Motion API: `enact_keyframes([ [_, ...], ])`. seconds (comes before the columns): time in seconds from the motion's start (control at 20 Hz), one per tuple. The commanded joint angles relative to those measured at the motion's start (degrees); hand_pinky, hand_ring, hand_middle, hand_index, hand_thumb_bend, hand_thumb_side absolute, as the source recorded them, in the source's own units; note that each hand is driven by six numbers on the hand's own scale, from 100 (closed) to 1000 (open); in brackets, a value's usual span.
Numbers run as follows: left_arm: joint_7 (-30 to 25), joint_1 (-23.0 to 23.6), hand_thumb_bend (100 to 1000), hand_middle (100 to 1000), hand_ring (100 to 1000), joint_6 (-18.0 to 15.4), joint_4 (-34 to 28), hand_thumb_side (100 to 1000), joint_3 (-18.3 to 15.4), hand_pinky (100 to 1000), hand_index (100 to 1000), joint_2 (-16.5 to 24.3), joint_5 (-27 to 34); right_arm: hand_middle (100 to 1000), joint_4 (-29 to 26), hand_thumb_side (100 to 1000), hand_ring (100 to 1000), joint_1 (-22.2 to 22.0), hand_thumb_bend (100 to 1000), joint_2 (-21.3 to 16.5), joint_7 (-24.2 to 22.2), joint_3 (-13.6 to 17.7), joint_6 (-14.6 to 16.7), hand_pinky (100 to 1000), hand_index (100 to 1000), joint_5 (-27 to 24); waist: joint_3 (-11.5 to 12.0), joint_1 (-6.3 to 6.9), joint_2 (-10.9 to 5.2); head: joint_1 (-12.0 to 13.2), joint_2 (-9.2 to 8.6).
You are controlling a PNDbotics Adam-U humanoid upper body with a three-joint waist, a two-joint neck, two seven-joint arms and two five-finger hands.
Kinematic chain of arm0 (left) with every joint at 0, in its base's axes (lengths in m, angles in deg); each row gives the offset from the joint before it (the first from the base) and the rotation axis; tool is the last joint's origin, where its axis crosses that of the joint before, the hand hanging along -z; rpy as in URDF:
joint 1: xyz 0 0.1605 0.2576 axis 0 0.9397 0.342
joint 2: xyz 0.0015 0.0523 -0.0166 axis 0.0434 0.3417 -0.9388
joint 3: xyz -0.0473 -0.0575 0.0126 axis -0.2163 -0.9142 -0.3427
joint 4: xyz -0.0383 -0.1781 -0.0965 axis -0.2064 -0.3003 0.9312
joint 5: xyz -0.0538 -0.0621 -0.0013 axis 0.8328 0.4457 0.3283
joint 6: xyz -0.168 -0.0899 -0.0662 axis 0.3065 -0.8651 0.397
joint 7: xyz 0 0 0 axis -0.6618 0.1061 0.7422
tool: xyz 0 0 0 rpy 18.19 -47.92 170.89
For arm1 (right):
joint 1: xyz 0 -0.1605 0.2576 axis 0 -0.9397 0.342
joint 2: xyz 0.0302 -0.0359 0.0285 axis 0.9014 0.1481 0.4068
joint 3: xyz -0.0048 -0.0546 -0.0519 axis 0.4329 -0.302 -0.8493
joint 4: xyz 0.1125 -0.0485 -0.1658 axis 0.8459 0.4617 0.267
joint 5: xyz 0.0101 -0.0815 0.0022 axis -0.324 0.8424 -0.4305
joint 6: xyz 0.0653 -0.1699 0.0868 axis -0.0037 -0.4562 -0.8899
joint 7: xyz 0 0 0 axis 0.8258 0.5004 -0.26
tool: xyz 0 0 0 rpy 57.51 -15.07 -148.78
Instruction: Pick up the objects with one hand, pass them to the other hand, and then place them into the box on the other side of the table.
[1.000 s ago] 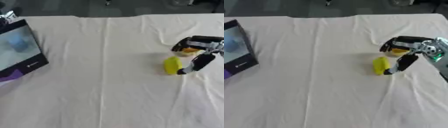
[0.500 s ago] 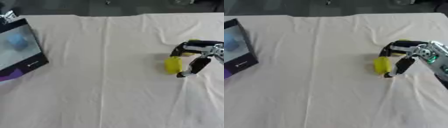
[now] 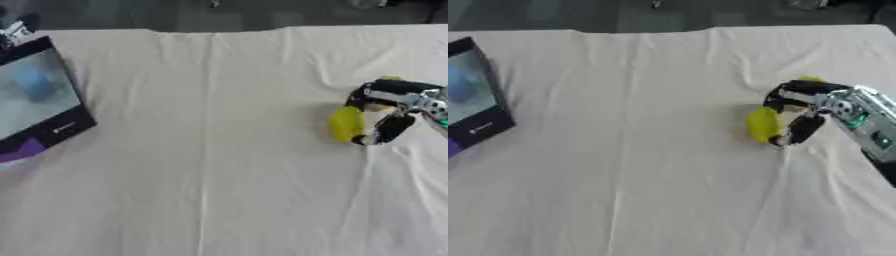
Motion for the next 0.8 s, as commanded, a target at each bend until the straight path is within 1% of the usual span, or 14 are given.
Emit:
enact_keyframes([
  [0.05, 0.2, -0.6, 570, 793, 822, 0.0, -0.7, 564, -0.4, 832, 790, 1.0, 0.4, 520, -1.4, 100, 688, 0.5, 345, -1.4, 1.3, 0.5, -0.3, 836, 638, -0.9, -0.1, 0.43, -0.07, -0.1, -0.09],
  [0.3, 0.0, -0.8, 568, 792, 823, -0.1, -0.9, 565, -0.3, 832, 789, 1.2, 0.4, 472, -4.3, 100, 657, 0.1, 322, -2.2, 2.7, 1.7, -1.5, 820, 585, -3.4, -0.2, 0.47, -0.18, 0.0, -0.09],
  [0.75, -0.4, -1.0, 571, 791, 824, -0.3, -1.4, 561, -0.2, 831, 788, 1.6, 0.2, 456, -12.1, 100, 638, -0.5, 287, -2.3, 5.1, 6.0, -6.4, 796, 570, -10.7, -0.4, 0.85, -0.34, 0.3, -0.09],
  [0.8, -0.5, -1.2, 571, 790, 824, -0.3, -1.6, 560, -0.1, 831, 788, 1.6, 0.1, 456, -13.0, 100, 635, -0.4, 269, -2.1, 5.5, 6.3, -7.1, 792, 569, -11.7, -0.4, 0.87, -0.37, 0.3, -0.09],
])
